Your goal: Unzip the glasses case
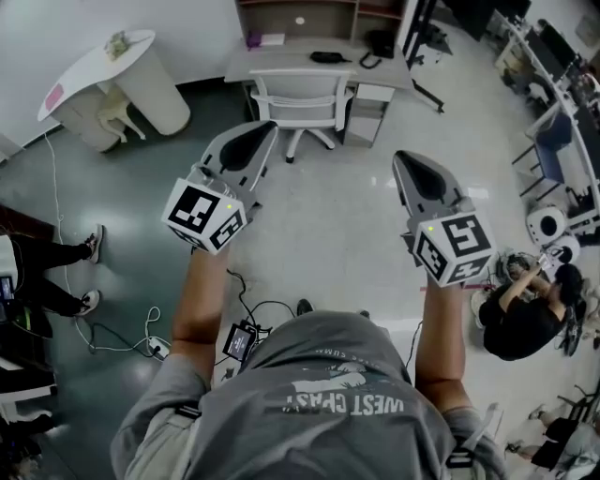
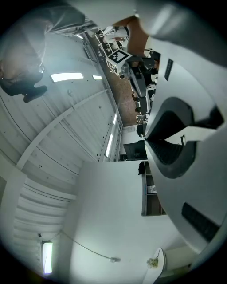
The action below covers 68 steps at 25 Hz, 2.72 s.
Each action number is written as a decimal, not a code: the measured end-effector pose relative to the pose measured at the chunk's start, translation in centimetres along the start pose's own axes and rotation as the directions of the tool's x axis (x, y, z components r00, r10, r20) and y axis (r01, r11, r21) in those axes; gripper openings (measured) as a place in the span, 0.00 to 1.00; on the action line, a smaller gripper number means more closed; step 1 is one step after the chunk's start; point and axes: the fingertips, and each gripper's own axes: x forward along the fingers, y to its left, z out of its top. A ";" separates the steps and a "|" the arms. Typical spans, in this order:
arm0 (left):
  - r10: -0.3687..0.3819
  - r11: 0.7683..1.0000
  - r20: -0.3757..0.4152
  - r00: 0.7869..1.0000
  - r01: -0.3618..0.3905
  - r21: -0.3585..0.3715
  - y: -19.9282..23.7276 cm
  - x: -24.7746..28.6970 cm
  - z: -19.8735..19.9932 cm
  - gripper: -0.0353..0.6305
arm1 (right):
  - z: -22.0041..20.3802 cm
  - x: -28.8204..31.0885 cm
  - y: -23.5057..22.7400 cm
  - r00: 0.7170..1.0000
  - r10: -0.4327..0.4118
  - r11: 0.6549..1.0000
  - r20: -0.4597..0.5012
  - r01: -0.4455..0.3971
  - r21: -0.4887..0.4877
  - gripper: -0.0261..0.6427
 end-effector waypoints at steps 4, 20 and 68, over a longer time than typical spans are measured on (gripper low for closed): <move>-0.005 1.000 -0.005 1.000 0.005 -0.012 1.3 0.2 -1.0 0.05 | 0.0 1.5 0.4 1.000 -0.001 1.000 0.002 0.001 0.019 0.05; 0.047 0.998 -0.058 0.997 -0.049 -0.045 6.9 3.5 -5.7 0.05 | -1.4 9.0 -3.1 0.999 -0.031 0.999 -0.036 0.033 0.040 0.05; 0.139 0.989 -0.222 0.965 -0.146 -0.017 17.3 34.8 -13.9 0.05 | -7.6 28.3 -33.2 0.988 0.151 0.964 -0.012 -0.145 0.224 0.05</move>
